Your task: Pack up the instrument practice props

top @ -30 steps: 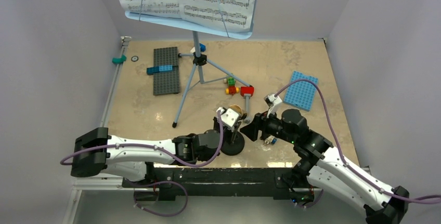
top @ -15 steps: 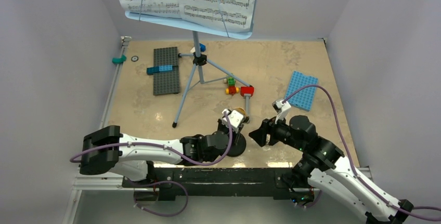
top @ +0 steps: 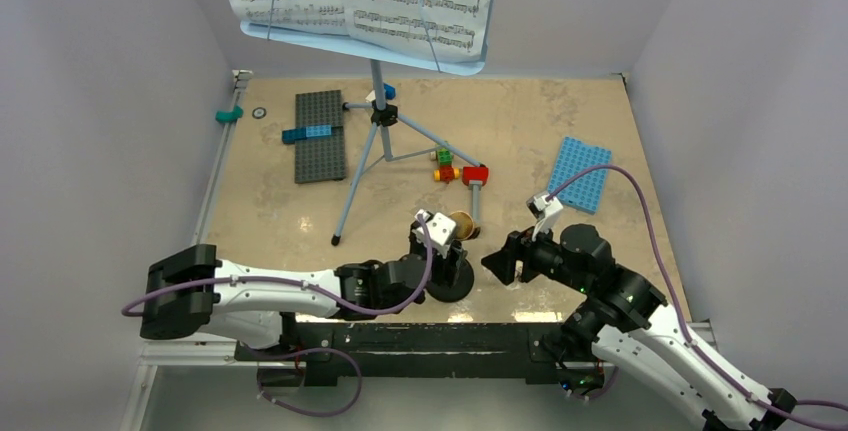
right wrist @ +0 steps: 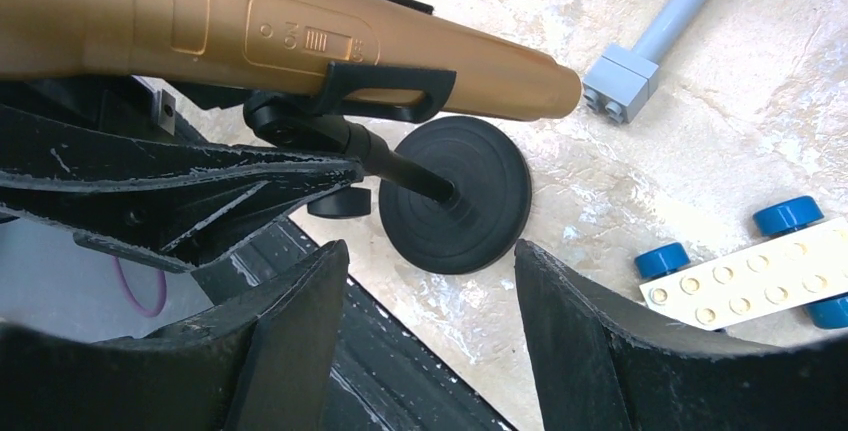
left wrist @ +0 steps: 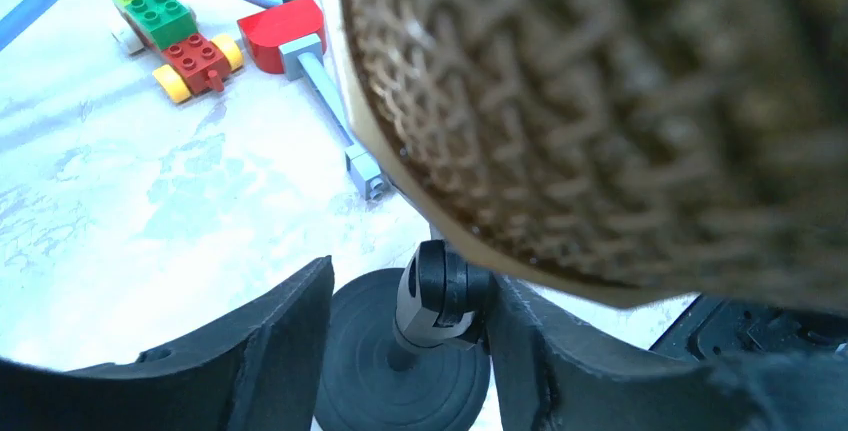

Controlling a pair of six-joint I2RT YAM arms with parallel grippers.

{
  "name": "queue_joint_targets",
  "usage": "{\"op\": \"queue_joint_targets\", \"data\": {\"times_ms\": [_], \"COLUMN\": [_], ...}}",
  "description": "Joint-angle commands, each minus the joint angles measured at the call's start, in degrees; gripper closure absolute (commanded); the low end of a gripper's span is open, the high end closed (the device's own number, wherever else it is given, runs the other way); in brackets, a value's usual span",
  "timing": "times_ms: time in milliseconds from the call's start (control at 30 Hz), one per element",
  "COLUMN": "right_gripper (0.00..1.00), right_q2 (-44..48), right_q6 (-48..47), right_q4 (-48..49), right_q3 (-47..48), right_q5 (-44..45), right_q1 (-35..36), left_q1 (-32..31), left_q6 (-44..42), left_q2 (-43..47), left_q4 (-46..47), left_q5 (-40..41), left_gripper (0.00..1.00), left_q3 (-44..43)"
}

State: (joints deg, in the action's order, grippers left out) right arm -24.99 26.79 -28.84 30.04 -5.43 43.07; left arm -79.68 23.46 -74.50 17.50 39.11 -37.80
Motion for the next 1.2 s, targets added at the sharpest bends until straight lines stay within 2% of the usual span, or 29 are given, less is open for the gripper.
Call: {"op": "queue_joint_targets", "data": {"times_ms": [0, 200, 267, 400, 500, 600, 700, 833, 967, 1167], "right_gripper": [0.34, 0.34, 0.34, 0.34, 0.34, 0.36, 0.38, 0.4, 0.4, 0.4], "right_q2": [0.7, 1.0, 0.7, -0.3, -0.6, -1.2, -2.8, -3.9, -4.5, -6.8], "right_q6": [-0.5, -0.6, -1.2, -1.7, -1.7, -2.2, -3.1, -4.2, -5.8, -7.3], "right_q4": [0.4, -0.4, -0.9, -1.4, -0.9, -0.3, -0.3, -0.7, -2.1, -4.0], "right_q3": [2.6, 3.1, 3.6, 3.9, 3.8, 3.9, 4.7, 5.8, 7.7, 11.3], "right_q5": [0.7, 0.8, 0.0, -1.1, -1.2, -0.8, 0.1, 3.8, 9.6, 14.0], "right_q1": [-0.1, -0.1, -0.1, -0.1, -0.1, -0.1, 0.0, 0.9, 3.4, 6.8], "left_q1": [0.1, 0.0, 0.0, 0.0, 0.0, 0.0, 0.1, 0.1, 0.1, 0.1], "left_q6": [1.8, 3.9, 7.0, 9.5, 9.2, 7.0, 7.0, 4.6, -1.8, -8.5], "left_q2": [2.0, 7.3, 10.1, 17.6, 25.1, 32.0, 35.6, 33.9, 28.3, 16.8], "left_q4": [-6.0, -10.0, -15.7, -19.3, -14.3, -4.4, 0.7, 1.3, 8.7, 16.8], "left_q5": [-1.4, -0.9, 1.5, 4.1, 0.9, -5.3, -8.3, -11.1, -14.6, -14.8], "left_gripper": [0.36, 0.29, 0.23, 0.16, 0.11, 0.04, 0.0, 0.0, 0.0, 0.14], "left_q3": [0.5, 0.1, 0.3, 5.3, 11.2, 18.2, 21.7, 19.5, 17.0, 12.7]}}
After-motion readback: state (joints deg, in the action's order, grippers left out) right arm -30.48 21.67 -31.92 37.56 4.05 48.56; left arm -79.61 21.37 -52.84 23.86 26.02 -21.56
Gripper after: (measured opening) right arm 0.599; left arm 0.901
